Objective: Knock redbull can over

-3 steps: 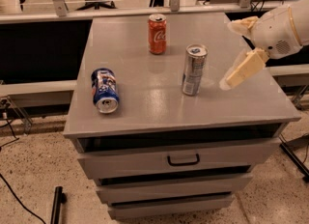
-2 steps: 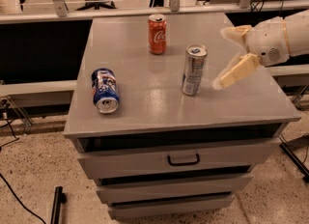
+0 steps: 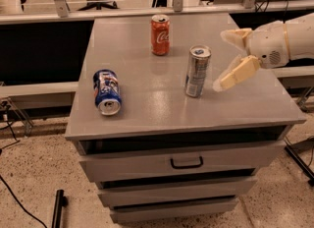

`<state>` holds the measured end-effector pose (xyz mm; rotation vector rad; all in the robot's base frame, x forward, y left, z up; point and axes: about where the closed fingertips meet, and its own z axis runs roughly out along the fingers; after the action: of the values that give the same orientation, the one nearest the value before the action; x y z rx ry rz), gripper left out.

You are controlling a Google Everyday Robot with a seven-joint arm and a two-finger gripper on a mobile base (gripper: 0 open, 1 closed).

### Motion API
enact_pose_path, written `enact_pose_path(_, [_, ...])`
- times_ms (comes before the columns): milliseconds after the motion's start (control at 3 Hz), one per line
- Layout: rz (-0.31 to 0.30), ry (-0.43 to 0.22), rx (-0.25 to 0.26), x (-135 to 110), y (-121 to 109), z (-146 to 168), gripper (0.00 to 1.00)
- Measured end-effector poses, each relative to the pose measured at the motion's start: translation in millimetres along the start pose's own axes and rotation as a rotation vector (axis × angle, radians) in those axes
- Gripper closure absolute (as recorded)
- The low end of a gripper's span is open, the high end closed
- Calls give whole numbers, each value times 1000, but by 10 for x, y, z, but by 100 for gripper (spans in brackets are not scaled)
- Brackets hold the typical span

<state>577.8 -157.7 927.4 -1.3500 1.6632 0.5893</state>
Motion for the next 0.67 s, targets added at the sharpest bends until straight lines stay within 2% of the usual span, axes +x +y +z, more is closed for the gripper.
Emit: enact_pose_path(667, [14, -87, -38, 66, 20, 169, 0])
